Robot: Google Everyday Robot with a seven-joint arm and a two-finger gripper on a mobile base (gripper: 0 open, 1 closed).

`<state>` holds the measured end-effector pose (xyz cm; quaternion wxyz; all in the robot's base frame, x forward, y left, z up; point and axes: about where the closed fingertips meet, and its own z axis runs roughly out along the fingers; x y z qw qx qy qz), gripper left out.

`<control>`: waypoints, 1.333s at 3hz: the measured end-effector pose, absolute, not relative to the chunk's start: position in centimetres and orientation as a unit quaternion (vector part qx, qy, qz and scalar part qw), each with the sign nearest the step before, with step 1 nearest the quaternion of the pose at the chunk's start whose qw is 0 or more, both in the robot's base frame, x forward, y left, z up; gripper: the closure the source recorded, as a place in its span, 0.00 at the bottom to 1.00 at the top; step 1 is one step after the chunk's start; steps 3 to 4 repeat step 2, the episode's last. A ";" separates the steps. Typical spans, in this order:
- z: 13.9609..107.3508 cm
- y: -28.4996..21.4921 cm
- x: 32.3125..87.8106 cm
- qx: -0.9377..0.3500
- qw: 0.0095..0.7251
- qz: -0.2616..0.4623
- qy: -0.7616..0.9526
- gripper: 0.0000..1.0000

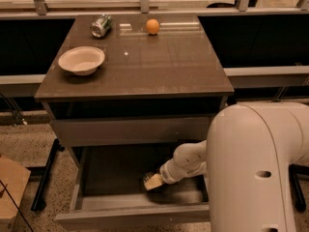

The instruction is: Place 7up can into middle drawer

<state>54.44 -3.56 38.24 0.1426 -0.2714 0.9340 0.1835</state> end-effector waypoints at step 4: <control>38.2 -3.5 54.4 -0.272 0.142 0.184 0.934 0.00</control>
Offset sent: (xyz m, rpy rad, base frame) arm -0.0005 0.0006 -0.0006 0.0002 0.0013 0.0011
